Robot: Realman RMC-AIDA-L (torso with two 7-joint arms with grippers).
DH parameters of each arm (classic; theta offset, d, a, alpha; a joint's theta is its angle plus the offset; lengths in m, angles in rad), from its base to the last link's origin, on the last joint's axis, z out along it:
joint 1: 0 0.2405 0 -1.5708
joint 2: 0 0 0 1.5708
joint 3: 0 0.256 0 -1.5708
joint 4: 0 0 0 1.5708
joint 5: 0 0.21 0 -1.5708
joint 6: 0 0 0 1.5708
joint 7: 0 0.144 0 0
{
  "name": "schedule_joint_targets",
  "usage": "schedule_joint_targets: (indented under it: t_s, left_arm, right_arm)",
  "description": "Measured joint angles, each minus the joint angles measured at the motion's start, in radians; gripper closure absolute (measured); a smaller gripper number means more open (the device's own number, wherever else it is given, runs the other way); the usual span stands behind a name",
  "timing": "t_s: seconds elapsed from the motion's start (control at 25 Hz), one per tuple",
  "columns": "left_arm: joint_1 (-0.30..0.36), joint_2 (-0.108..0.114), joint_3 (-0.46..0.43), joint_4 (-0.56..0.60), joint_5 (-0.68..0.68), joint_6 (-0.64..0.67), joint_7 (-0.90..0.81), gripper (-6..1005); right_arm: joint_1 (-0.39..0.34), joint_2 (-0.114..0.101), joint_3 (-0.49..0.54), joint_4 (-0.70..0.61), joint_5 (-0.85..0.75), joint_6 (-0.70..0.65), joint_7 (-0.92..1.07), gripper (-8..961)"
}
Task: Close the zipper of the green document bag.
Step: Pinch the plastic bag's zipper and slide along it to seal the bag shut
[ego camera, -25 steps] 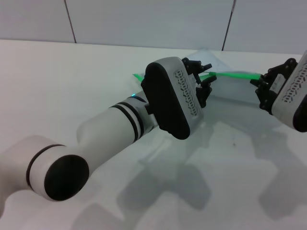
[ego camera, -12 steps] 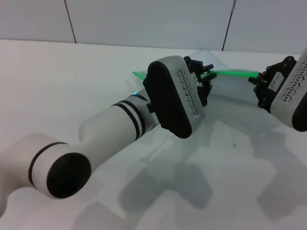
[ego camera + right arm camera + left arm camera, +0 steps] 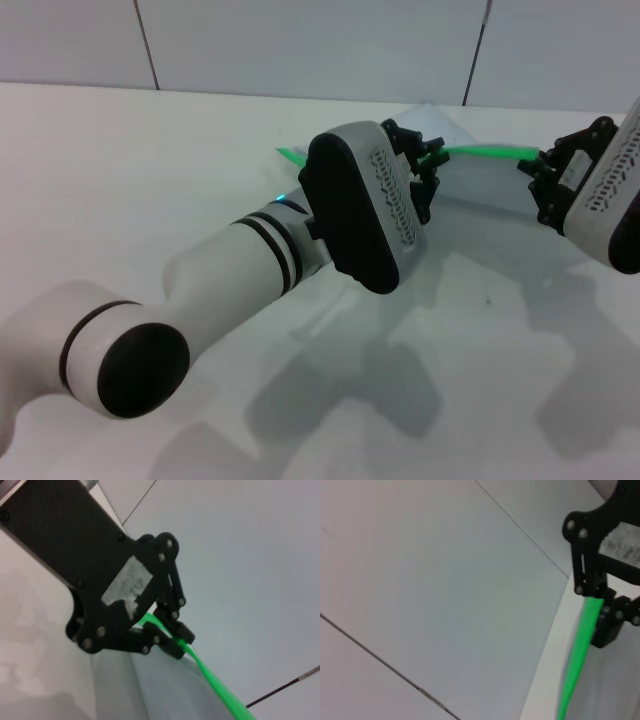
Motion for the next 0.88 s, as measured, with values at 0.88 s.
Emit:
schedule_joint_targets:
  t_s: [0.88]
  left_arm:
    - [0.031,0.000,-0.019,0.095,-0.036,0.030,-0.002,870]
  right_arm:
    - [-0.043,0.002,0.046,-0.045,0.000,0.003,0.001,952]
